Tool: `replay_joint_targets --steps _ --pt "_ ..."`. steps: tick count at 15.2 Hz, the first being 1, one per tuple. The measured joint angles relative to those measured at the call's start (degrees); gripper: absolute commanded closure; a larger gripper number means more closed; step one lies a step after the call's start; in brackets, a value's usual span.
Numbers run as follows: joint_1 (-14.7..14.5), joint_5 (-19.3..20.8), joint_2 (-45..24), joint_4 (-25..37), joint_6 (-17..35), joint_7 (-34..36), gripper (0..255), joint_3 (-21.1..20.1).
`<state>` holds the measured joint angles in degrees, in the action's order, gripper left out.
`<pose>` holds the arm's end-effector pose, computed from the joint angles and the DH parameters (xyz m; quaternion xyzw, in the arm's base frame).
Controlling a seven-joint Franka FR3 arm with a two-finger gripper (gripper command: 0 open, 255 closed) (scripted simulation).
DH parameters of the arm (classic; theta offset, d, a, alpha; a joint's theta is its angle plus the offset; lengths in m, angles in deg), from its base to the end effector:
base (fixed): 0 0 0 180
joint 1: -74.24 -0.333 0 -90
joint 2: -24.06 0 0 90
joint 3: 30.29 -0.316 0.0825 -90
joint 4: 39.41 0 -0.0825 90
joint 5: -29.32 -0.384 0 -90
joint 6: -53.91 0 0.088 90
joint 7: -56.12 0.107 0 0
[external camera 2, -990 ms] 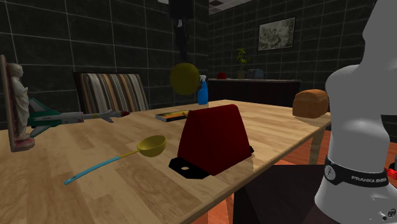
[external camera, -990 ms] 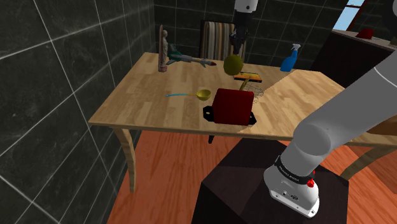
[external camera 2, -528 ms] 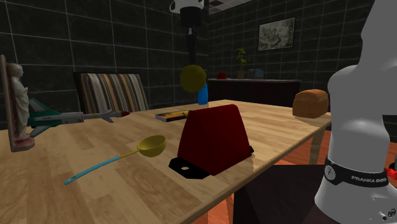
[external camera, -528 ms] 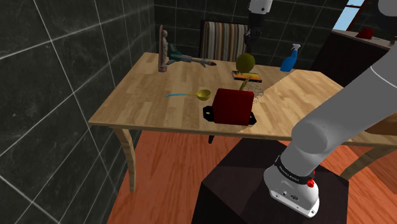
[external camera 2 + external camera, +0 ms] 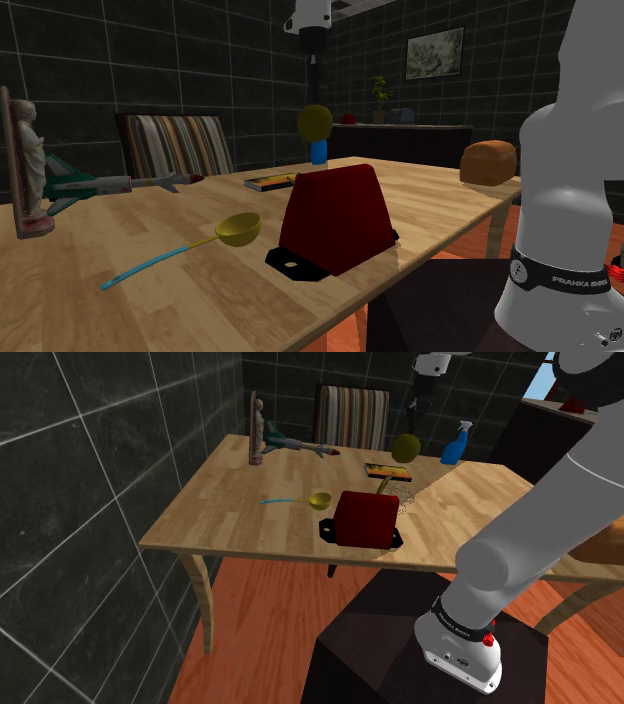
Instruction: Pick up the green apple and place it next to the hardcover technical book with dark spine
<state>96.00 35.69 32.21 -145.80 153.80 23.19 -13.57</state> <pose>0.3966 -0.3389 0.5765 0.9986 -0.0383 -0.0107 0.0348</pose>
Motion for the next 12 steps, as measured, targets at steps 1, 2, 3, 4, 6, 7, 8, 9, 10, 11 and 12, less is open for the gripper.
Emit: replay_joint_targets --steps 1,2,3,4,6,7,8,9,10,11,12 --pt "0.46 -0.35 -1.37 1.76 -0.33 -1.36 255 0.76" --pt "1.12 -0.68 -2.64 2.75 0.04 -3.05 255 1.74" --pt "1.77 -1.04 -3.84 3.94 0.11 -4.67 255 2.63" --pt "2.35 -1.38 -4.86 5.34 -0.2 -6.11 255 3.38" --pt "3.76 -2.41 -7.51 8.36 -0.49 -9.38 255 5.04" --pt "4.42 -2.76 -8.3 9.18 -0.52 -10.79 255 5.73" --pt "5.18 -3.37 -9.69 10.58 -0.5 -12.34 255 6.47" --pt "5.93 -4.15 -11.47 12.52 -0.76 -13.82 255 7.12" --pt "6.67 -4.74 -12.67 14.32 -1.4 -15.21 255 7.7" --pt "7.65 -5.69 -14.56 16.19 -1.42 -16.87 255 8.37" --pt "8.67 -6.54 -16.26 18.47 -2.15 -18.52 255 8.98"
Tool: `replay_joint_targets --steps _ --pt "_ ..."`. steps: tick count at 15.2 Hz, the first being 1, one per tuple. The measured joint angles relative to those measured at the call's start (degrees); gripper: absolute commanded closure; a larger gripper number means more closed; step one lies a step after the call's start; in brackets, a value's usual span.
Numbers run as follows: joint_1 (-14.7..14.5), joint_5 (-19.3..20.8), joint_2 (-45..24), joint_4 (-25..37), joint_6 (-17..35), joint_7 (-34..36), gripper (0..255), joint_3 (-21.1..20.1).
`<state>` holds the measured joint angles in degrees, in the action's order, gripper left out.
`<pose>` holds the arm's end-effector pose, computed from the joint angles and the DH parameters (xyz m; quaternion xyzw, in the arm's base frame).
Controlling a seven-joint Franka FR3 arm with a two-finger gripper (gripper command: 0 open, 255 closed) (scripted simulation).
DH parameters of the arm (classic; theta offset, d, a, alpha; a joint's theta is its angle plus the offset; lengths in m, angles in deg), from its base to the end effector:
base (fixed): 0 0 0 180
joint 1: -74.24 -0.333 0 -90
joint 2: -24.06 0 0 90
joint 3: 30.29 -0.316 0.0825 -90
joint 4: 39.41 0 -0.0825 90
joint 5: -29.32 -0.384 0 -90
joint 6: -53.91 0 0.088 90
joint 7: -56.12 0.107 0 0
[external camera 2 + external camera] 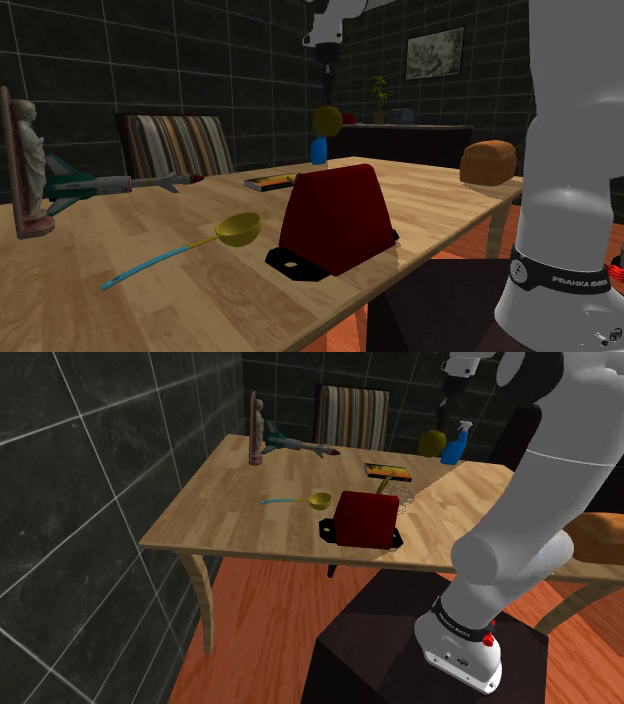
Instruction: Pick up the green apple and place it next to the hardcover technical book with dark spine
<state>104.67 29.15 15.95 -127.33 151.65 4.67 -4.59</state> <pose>0.3517 -0.4920 0.5795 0.9986 -0.0383 -0.0105 0.0348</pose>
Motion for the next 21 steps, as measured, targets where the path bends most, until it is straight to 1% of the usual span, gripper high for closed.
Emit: replay_joint_targets --steps 4,6,8,9,10,12,14,21 --pt "4.45 -3.82 -7.49 8.9 -1.99 -5.62 255 1.65" --pt "7.21 -5.86 -11.51 14.08 -3.45 -8.23 255 2.14" --pt "11.0 -8.59 -17.33 22.24 -6.08 -10.8 255 2.25" --pt "13.13 -9.98 -20.59 27.44 -8.14 -11.75 255 2.09" --pt "14.27 -10.51 -21.75 29.26 -8.86 -12.51 255 2.09" --pt "15.0 -10.89 -22.59 29.65 -8.43 -13.14 255 2.06" --pt "14.77 -10.83 -22.42 27.99 -6.97 -13.28 255 2.06" --pt "13.07 -10.15 -20.59 19.26 -0.16 -13.4 255 2.2"
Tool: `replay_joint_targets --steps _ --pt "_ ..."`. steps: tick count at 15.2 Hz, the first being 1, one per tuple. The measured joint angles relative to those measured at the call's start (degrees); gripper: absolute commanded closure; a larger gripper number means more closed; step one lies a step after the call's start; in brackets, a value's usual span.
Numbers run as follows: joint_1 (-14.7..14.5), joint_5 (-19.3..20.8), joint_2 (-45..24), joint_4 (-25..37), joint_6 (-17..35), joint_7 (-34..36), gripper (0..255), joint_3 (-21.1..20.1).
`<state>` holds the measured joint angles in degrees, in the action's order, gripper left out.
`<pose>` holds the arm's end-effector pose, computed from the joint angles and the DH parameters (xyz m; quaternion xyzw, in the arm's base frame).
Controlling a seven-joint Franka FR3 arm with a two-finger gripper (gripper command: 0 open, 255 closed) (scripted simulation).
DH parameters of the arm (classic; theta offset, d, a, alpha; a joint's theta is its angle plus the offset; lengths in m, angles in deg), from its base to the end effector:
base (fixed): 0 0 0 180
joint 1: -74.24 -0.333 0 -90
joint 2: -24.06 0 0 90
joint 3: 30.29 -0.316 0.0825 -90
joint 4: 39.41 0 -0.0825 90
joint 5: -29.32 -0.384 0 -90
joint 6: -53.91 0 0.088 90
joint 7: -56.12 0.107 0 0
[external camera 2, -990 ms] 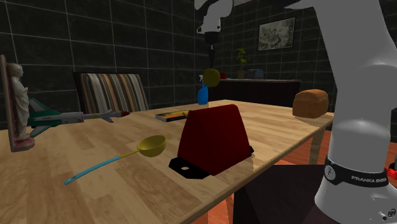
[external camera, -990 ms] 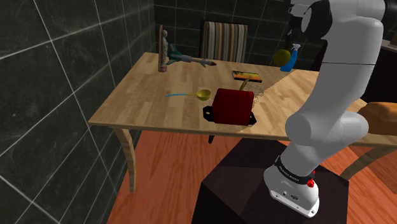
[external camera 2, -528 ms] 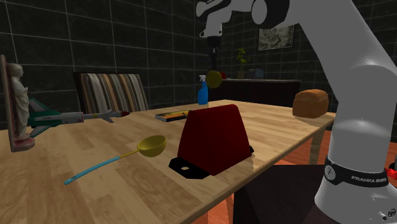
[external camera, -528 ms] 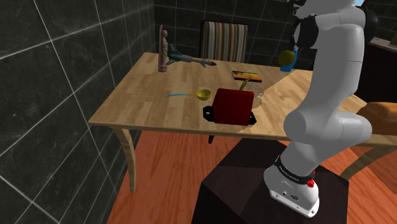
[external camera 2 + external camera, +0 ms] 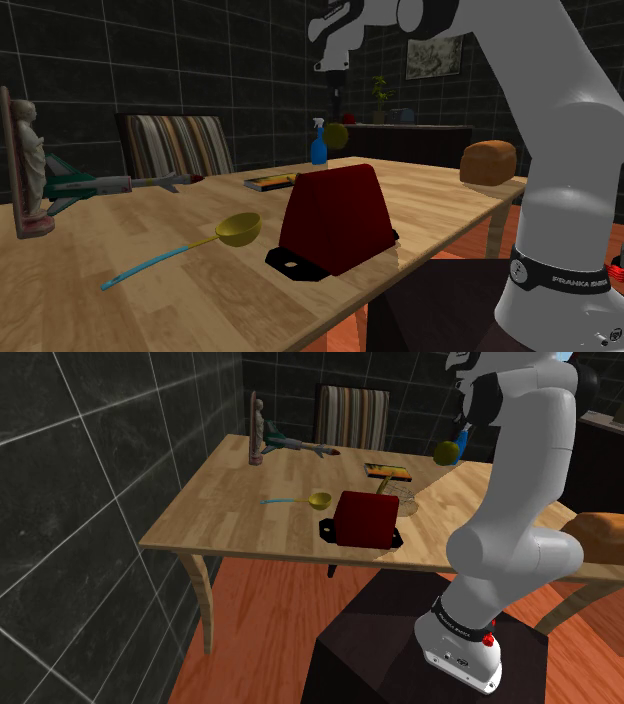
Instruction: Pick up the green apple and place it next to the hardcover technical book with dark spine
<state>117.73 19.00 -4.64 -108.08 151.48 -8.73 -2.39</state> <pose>0.3129 -0.6235 0.5242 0.9986 -0.0373 -0.0108 0.0348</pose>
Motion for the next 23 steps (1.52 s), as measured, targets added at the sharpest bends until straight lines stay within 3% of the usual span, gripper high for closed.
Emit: replay_joint_targets --steps 11,23 --pt "-1.5 0.12 0.66 -9.55 8.78 -0.03 255 -0.19" --pt "-1.86 -0.71 -0.78 -15.74 16.22 -0.47 255 -0.72"
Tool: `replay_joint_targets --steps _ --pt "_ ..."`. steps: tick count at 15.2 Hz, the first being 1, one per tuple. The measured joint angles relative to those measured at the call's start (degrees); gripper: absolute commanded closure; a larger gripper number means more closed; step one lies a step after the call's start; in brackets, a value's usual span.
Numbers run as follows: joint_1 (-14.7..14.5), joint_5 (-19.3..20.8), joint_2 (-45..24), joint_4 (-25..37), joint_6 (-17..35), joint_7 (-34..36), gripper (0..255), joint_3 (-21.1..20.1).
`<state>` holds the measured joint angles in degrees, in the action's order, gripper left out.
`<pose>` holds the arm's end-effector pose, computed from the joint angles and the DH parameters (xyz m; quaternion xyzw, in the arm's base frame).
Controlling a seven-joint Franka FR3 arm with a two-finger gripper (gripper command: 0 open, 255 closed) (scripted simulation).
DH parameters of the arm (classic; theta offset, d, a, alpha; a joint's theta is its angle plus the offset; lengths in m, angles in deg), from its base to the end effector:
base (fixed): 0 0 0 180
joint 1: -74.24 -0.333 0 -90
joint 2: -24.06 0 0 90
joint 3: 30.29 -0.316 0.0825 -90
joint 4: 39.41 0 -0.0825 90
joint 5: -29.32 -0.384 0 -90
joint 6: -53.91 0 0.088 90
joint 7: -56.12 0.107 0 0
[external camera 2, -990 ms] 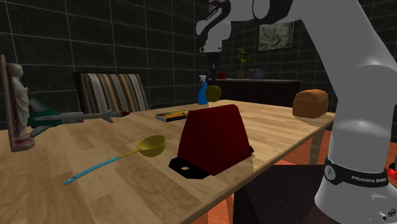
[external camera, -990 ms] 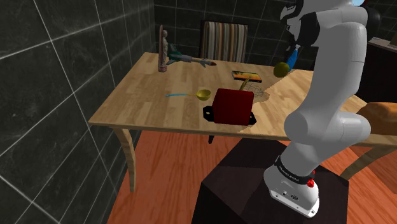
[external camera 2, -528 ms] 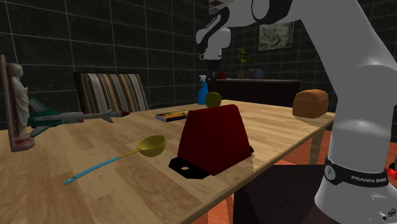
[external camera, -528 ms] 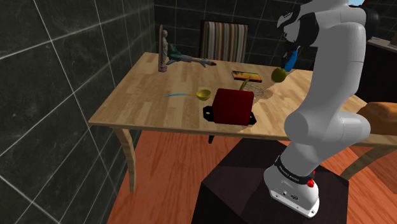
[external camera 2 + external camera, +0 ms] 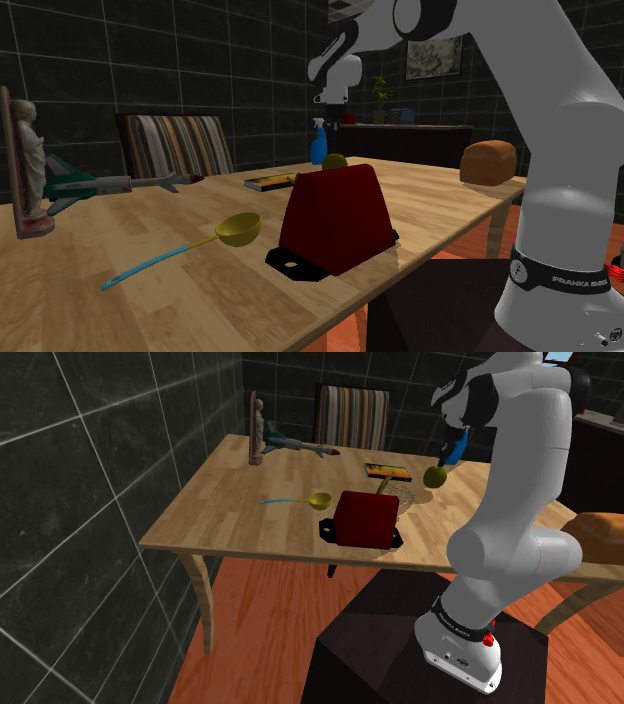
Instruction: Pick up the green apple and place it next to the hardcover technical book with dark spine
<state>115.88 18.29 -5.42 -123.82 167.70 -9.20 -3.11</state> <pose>0.3140 -0.6229 0.4105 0.9986 -0.0374 -0.0108 0.0349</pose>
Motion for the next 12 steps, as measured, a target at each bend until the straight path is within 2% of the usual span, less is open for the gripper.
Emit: replay_joint_targets --steps 4,5,12 --pt "0.01 -0.03 -0.05 -0.13 0.19 -0.02 255 -0.02" --pt "0.01 -0.03 -0.06 -0.13 0.2 -0.02 0 -0.02" --pt "0.08 0.04 -0.01 0.77 -0.7 0.04 0 0.03"
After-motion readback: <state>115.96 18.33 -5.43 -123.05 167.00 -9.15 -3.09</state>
